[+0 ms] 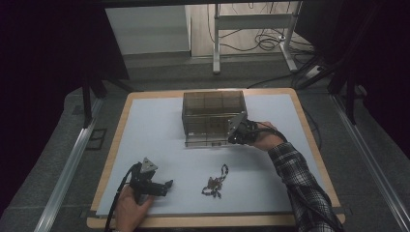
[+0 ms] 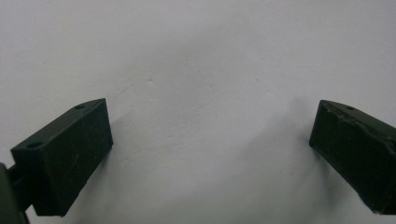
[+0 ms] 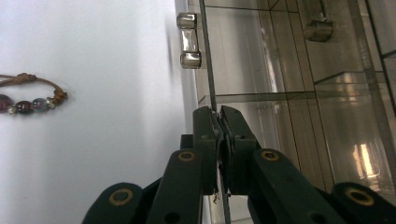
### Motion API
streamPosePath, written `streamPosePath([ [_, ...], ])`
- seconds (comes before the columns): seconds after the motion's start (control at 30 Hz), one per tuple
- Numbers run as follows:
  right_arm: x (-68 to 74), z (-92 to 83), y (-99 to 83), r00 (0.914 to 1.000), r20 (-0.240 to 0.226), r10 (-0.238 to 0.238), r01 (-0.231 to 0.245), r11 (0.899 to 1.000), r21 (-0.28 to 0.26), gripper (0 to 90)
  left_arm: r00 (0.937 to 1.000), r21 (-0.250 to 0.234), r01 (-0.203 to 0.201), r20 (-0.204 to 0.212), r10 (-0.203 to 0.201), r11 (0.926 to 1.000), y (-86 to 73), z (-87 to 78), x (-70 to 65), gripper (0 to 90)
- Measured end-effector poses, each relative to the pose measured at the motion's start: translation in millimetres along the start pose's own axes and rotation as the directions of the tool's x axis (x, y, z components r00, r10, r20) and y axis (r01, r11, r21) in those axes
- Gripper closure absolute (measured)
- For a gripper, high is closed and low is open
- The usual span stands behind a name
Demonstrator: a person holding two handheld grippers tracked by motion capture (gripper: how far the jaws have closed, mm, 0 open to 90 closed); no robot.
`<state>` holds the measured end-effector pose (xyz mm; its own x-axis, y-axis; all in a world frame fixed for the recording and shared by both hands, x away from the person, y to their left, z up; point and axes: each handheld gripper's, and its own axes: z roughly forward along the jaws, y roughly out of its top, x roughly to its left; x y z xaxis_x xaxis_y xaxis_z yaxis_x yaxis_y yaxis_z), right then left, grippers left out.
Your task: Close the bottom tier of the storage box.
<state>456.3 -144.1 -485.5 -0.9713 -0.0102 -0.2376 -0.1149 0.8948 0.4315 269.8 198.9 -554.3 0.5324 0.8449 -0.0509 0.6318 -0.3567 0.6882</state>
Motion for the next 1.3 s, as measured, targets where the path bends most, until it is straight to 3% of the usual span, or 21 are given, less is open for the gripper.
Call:
streamPosePath([
  [1.3,24.5,-6.5,1.2,0.9993,-0.01,-0.035,0.035,0.999,-0.016,85.5,1.0,0.0,0.0,0.0,0.0,1.0,0.0,0.0,0.0,0.0],
])
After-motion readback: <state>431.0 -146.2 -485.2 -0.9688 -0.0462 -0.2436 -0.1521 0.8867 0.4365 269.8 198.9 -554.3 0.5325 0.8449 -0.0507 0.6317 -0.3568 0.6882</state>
